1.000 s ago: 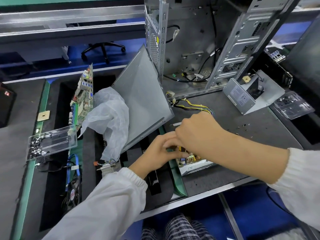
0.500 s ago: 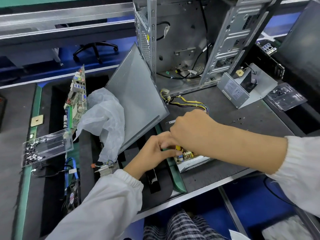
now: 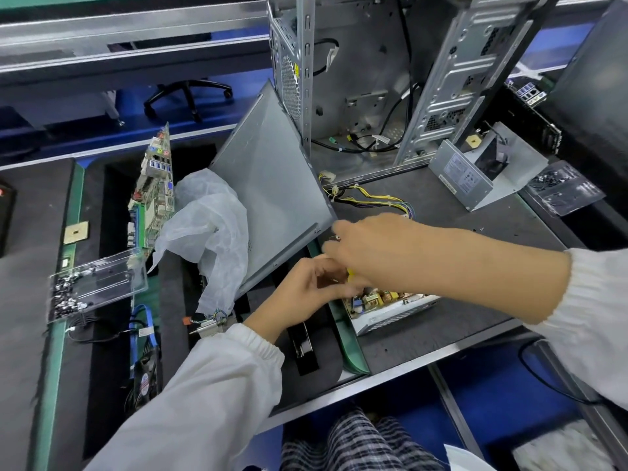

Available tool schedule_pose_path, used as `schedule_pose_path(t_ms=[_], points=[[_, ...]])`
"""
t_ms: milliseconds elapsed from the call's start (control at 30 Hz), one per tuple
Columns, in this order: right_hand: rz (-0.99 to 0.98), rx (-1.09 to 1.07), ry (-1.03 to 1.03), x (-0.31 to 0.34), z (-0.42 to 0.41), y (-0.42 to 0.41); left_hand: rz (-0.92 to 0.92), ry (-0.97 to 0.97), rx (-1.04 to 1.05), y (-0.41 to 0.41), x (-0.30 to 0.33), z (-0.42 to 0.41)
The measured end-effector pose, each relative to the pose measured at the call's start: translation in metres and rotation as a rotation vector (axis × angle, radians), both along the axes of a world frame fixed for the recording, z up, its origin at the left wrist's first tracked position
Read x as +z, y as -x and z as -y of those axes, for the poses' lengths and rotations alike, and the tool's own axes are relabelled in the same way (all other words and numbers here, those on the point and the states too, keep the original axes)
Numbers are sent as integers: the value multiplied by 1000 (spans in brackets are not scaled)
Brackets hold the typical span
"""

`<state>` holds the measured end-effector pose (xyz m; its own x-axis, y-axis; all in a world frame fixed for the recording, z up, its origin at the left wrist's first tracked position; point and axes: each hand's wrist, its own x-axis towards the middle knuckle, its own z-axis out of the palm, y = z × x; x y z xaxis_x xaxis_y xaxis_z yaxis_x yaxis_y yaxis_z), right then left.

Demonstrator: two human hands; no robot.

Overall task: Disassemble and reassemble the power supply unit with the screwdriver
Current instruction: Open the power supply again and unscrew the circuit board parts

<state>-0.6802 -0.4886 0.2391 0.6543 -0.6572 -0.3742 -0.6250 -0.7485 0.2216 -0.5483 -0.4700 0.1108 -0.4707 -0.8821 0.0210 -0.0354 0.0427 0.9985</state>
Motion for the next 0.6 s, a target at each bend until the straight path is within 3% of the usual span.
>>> schedule_pose_path(t_ms=[100, 433, 600], points=[[25, 77, -81, -2, 1, 0, 7, -16, -41, -4, 3, -2], [-10, 14, 96, -2, -12, 0, -3, -44, 85, -7, -11, -12], [-47, 27, 152, -3, -18, 3, -7, 73, 168, 8, -1, -16]])
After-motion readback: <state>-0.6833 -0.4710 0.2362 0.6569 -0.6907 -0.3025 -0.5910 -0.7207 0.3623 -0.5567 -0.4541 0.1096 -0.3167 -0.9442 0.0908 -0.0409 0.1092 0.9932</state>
